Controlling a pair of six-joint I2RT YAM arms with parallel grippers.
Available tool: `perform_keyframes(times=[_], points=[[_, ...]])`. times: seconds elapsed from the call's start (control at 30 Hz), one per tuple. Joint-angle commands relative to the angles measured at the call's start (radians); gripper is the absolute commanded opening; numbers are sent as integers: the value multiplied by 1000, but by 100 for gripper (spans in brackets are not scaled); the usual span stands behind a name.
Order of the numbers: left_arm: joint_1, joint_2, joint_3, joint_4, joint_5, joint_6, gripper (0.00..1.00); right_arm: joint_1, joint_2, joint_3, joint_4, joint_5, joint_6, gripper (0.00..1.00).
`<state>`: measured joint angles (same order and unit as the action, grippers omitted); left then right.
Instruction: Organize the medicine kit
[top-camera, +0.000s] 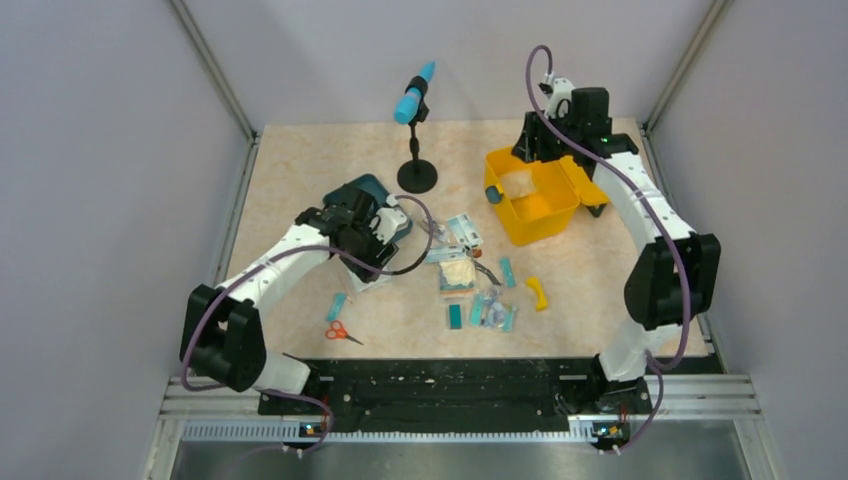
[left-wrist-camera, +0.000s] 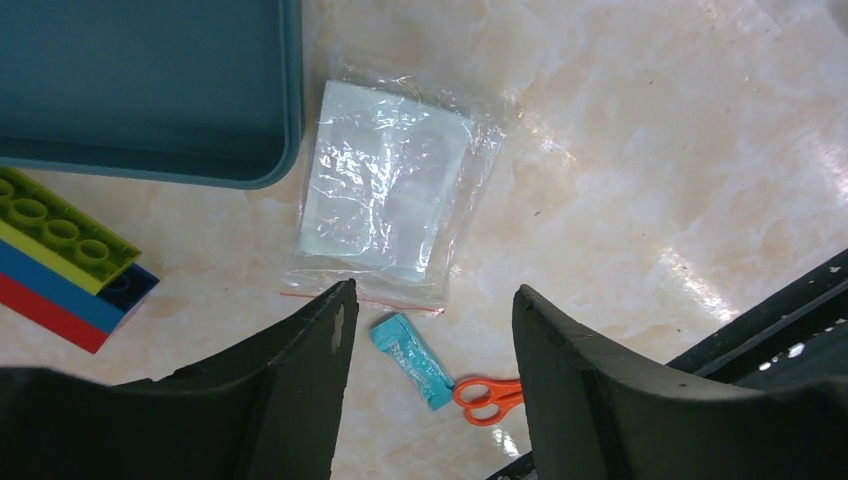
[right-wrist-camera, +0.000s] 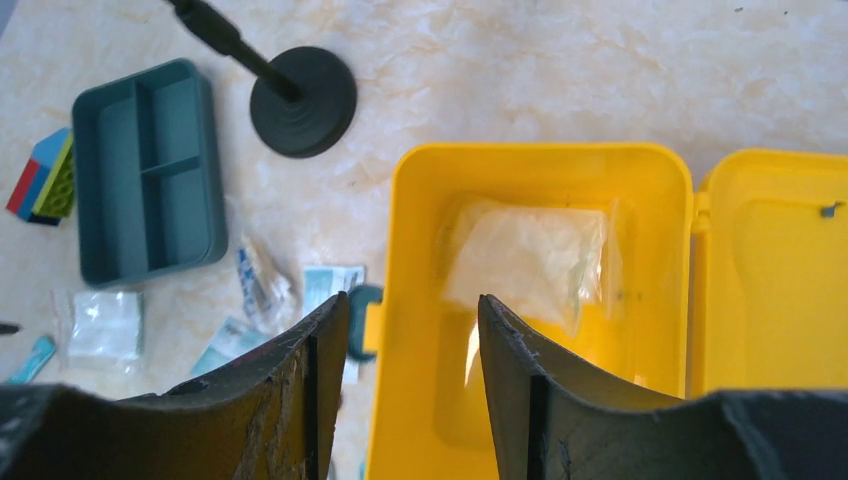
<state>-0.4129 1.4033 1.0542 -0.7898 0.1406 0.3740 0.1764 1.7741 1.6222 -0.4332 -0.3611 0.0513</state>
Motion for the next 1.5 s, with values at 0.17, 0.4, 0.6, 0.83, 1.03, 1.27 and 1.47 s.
perform_keyframes(times=[0.17,0.4,0.6,0.83,1.03,1.27,1.47], points=[[2,128,-72,144,-50,110,59,8,-257,-206,-4,-33,-29,51],[-1,218,-77,240,-102,126,62,8,-330,-280,-10,-9,-45,51],[-5,256,-90,248,-57,163,49,7,-338,-283,-19,-4,-45,51],[-9,267,-77,158,46,196,9,7,-321,-262,-25,-10,-77,51],[-7,147,-16,49,150,196,0,7,-318,-273,-41,-43,-90,51],[-6,34,164,-68,382,169,0,8,-345,-322,13,-334,-197,50],[-3,110,335,-176,591,168,0,86,-391,-365,106,-531,-408,47]])
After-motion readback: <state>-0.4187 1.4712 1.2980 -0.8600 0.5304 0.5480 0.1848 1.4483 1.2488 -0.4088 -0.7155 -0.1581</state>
